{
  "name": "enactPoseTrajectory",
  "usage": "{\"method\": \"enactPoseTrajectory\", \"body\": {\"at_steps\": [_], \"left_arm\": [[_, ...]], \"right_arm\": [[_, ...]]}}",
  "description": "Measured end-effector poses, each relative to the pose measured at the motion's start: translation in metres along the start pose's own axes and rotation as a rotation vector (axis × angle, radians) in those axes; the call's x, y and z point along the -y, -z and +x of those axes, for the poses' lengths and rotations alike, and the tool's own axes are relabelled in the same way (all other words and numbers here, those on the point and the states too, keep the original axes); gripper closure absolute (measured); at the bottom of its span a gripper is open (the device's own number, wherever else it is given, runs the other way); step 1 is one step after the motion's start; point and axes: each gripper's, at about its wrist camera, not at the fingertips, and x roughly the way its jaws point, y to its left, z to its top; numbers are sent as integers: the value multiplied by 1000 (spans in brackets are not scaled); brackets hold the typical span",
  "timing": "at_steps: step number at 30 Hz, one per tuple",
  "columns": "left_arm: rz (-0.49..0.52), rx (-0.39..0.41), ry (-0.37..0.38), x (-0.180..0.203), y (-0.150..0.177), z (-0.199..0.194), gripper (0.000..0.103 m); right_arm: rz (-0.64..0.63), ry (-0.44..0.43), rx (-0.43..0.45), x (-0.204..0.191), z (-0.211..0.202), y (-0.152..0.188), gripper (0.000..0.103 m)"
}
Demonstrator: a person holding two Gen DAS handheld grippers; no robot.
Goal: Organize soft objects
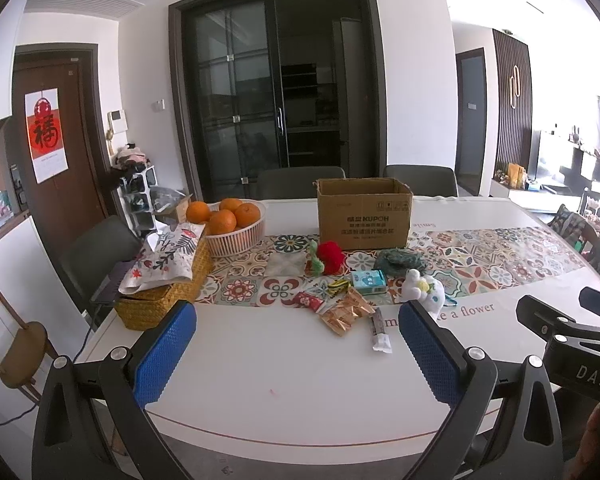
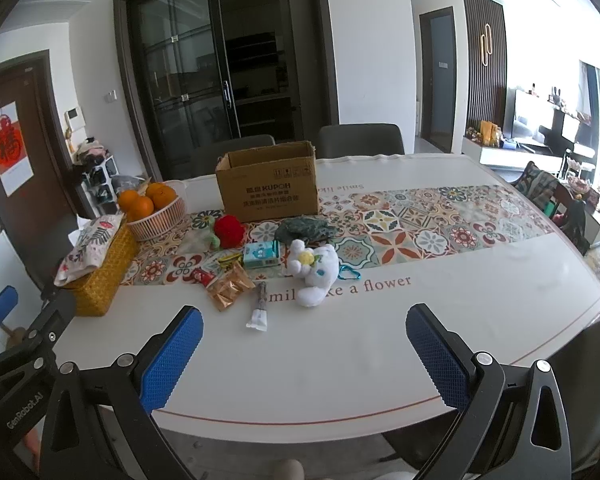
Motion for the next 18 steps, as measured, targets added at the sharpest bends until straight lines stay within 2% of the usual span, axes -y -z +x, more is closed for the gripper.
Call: {"method": "enactPoseTrajectory", "body": {"at_steps": [18], "left_arm": [[0, 2, 0, 0, 1, -1, 0]], "right_arm": [[2, -5, -3, -1, -1, 0, 0]]}}
